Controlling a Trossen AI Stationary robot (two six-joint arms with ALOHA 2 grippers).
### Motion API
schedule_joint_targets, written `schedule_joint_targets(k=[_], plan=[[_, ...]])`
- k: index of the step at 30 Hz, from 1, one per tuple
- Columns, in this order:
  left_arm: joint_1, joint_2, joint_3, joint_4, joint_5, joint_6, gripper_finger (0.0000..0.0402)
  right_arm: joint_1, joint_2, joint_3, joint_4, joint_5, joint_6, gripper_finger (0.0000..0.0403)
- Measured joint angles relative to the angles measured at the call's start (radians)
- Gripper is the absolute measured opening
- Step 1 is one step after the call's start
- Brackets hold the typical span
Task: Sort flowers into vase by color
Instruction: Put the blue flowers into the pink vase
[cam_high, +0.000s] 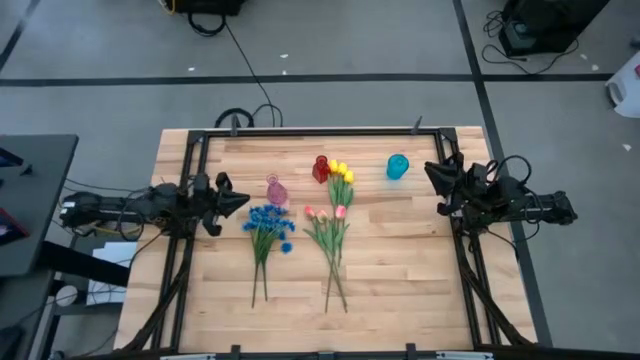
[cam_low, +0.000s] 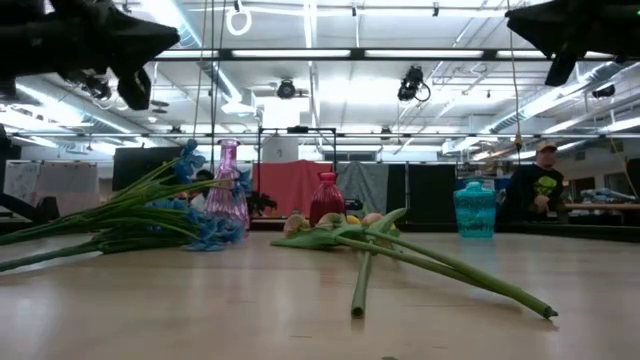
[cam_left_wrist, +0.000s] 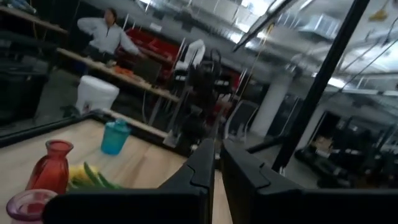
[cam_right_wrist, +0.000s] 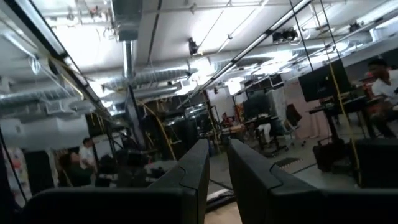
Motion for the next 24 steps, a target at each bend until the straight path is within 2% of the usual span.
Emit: schedule_joint_targets(k=[5,8,11,15,19,24], plan=[[0.0,0.196,0.158,-0.156,0.0,0.052,0.0035,-0.031,0.121,0.0,0.17,0.01,-0.049,0.0074],[0.0,0.317,0.217,-0.176,0.006,0.044,0.0035,-0.051,0.205,0.0,0.252,0.01,-0.049,0.0074],[0.0,0.414,0.266,-0.187,0.049,-0.046,0.0035,-0.068,0.285,0.0,0.333,0.007,-0.052,0.0074],[0.0,0.507,0.341,-0.32,0.115,-0.161,0.0035,-0.087,0.374,0.0,0.424,-0.037,-0.063,0.0074],[-0.001,0.568,0.393,-0.469,0.124,-0.274,0.0035,-0.103,0.445,0.0,0.51,-0.125,-0.106,0.0074],[-0.006,0.604,0.413,-0.527,0.126,-0.393,0.0035,-0.111,0.516,0.0,0.553,-0.179,-0.083,0.0074]])
